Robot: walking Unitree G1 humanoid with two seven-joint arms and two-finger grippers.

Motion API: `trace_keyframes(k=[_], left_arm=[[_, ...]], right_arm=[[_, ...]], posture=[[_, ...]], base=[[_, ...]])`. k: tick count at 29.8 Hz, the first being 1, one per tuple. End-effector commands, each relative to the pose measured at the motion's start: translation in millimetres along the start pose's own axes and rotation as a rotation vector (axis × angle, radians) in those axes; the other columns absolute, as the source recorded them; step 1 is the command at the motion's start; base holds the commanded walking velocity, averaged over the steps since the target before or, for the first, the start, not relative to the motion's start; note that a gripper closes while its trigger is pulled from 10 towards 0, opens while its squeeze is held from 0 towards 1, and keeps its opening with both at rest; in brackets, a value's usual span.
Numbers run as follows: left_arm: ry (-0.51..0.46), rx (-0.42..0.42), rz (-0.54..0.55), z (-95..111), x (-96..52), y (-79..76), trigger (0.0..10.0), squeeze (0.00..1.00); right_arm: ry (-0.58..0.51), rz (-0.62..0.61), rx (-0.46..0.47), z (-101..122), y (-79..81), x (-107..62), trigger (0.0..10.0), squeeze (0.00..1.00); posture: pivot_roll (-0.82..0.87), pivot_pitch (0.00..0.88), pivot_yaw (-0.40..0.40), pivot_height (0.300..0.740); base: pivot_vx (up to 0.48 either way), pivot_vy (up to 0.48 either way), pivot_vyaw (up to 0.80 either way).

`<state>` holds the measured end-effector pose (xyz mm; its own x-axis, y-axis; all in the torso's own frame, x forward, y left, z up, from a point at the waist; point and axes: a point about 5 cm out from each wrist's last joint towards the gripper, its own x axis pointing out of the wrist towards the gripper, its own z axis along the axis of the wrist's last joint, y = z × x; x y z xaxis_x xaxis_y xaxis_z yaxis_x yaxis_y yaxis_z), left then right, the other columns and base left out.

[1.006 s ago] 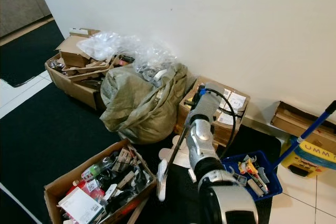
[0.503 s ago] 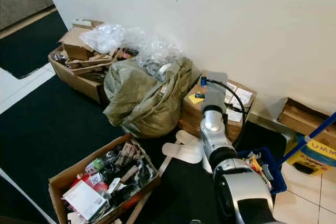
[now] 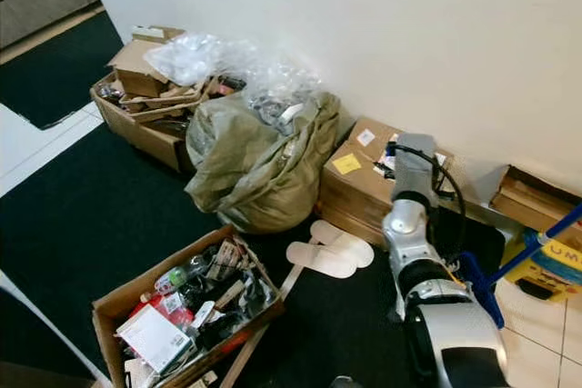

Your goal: Sweep floor

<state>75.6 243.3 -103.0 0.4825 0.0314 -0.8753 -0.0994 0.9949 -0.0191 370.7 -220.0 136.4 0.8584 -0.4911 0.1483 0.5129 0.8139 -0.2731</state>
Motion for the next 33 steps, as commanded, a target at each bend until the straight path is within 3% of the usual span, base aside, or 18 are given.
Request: trace_keyframes(k=[1,6,16,21,33], left_arm=[[0.031,0.004,0.013,-7.5,-3.7,6.5,10.0,0.00],[0.022,0.003,0.009,-3.9,-2.1,5.0,10.0,0.00],[0.016,0.000,0.009,-0.2,-0.5,3.9,10.0,0.00],[0.014,-0.003,0.012,1.8,0.4,3.4,10.0,0.00],[0.007,-0.004,0.015,6.5,1.9,3.8,10.0,0.00]], right_arm=[[-0.015,-0.020,-0.098,-3.9,-9.7,2.9,10.0,0.00],[-0.059,-0.004,-0.077,7.5,-11.6,8.9,10.0,0.00],[-0.195,0.140,0.042,34.9,10.3,5.5,10.0,0.00],[-0.163,0.203,0.153,38.8,21.7,1.9,10.0,0.00],[-0.131,0.176,0.292,51.4,18.9,10.1,10.0,0.00]], posture=[[0.00,0.191,0.014,0.740],[-0.01,0.179,0.010,0.740],[-0.02,0.160,0.008,0.740],[-0.01,0.154,0.005,0.740],[-0.02,0.123,0.007,0.740]], base=[[0.000,0.000,0.00],[0.000,0.000,0.00],[0.000,0.000,0.00],[0.000,0.000,0.00],[0.000,0.000,0.00]])
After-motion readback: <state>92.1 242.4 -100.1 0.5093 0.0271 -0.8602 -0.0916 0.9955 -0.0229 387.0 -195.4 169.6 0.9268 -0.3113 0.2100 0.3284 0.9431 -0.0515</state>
